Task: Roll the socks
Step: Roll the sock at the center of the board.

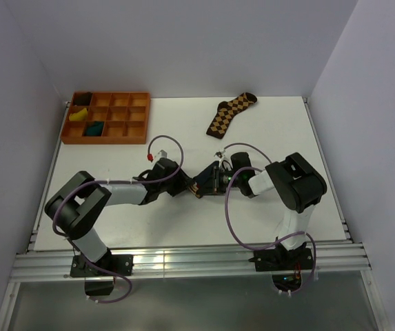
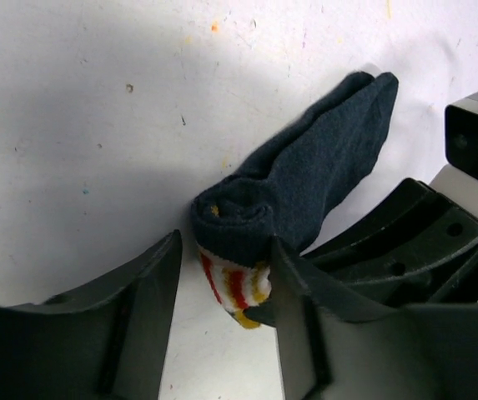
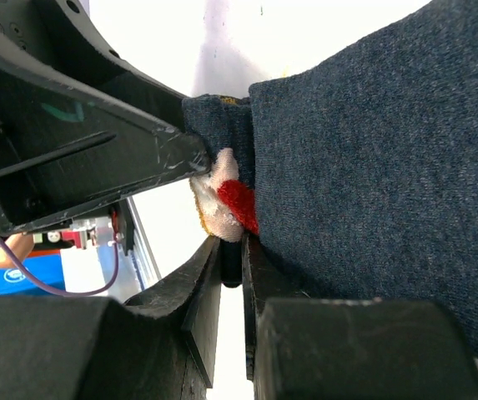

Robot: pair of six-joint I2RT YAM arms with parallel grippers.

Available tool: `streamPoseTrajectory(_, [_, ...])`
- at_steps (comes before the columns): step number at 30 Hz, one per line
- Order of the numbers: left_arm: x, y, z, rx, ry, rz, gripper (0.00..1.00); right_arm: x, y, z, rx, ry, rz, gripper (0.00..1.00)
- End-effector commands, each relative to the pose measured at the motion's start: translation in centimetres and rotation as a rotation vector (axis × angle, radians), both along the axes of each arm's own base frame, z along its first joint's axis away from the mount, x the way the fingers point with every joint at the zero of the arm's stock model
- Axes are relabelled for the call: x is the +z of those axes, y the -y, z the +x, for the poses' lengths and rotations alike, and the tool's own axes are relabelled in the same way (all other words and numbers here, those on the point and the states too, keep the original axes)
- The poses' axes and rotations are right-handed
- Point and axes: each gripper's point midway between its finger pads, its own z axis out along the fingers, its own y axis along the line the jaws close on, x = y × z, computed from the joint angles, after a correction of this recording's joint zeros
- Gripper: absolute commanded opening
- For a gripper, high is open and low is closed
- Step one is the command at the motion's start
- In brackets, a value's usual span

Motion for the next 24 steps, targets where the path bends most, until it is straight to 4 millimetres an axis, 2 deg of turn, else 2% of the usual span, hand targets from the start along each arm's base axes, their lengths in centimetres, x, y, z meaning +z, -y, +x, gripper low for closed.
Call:
streamPoseTrajectory(1, [-1.2, -0.3, 0.2, 0.02, -0.018, 0.054, 0.49, -4.2, 1.8, -1.3, -0.032, -0.098, -0.135, 0.0])
streamPoseTrajectory(3, [-1.5, -0.5, 0.0, 0.021, -0.023, 0.074, 0.43, -4.1, 1.8, -1.3, -0.031, -0.092, -0.138, 0.0])
streamPoseTrajectory(6, [-1.9, -0.9, -0.3, 0.022, -0.035, 0.107, 0.25, -3.6, 1.9, -1.0, -0.032, -0.069, -0.147, 0.0])
streamPoseTrajectory(9, [-2.2, -1.3, -0.6, 0.009, -0.043, 0.141, 0.15, -2.7, 2.1, -0.5, -0.038, -0.015, -0.165, 0.06])
streamPoseTrajectory(10, [-2.3, -1.5, -0.7, 0.006, -0.049, 0.158, 0.06, -2.4, 2.2, -0.2, -0.046, 0.005, -0.177, 0.11])
streamPoseTrajectory(11, [-1.9, -1.5, -0.3, 0.012, -0.038, 0.175, 0.03, -2.1, 2.3, 0.0, -0.044, 0.034, -0.185, 0.14])
streamPoseTrajectory(12, [-2.3, -2.1, -0.7, 0.006, -0.054, 0.218, 0.01, -1.1, 2.2, 0.1, -0.043, 0.067, -0.186, 0.18])
streamPoseTrajectory(13, [-1.7, -1.9, -0.4, 0.005, -0.042, 0.222, 0.0, -0.9, 2.4, 0.4, -0.053, 0.107, -0.213, 0.24])
streamPoseTrajectory(15, [-1.8, -2.8, -0.8, -0.001, -0.06, 0.277, 0.0, 0.7, 2.6, 0.8, -0.061, 0.178, -0.238, 0.3])
streamPoseTrajectory(16, [-1.1, -2.5, -0.4, -0.003, -0.05, 0.281, 0.0, 1.0, 2.4, 0.5, -0.042, 0.222, -0.257, 0.34])
streamPoseTrajectory(18, [-0.8, -2.9, -0.3, -0.019, -0.047, 0.32, 0.0, 2.6, 2.7, 1.0, -0.072, 0.313, -0.294, 0.37])
streamPoseTrajectory(20, [-0.7, -3.1, -0.3, -0.029, -0.073, 0.37, 0.0, 3.1, 2.8, 1.1, -0.085, 0.413, -0.349, 0.41])
streamPoseTrajectory(22, [-0.5, -3.0, -0.4, -0.059, -0.083, 0.395, 0.0, 4.7, 1.8, 0.7, -0.069, 0.519, -0.355, 0.44])
streamPoseTrajectory(24, [-0.7, -2.6, -0.7, -0.087, -0.1, 0.394, 0.0, 5.1, 1.7, 0.9, -0.092, 0.587, -0.382, 0.49])
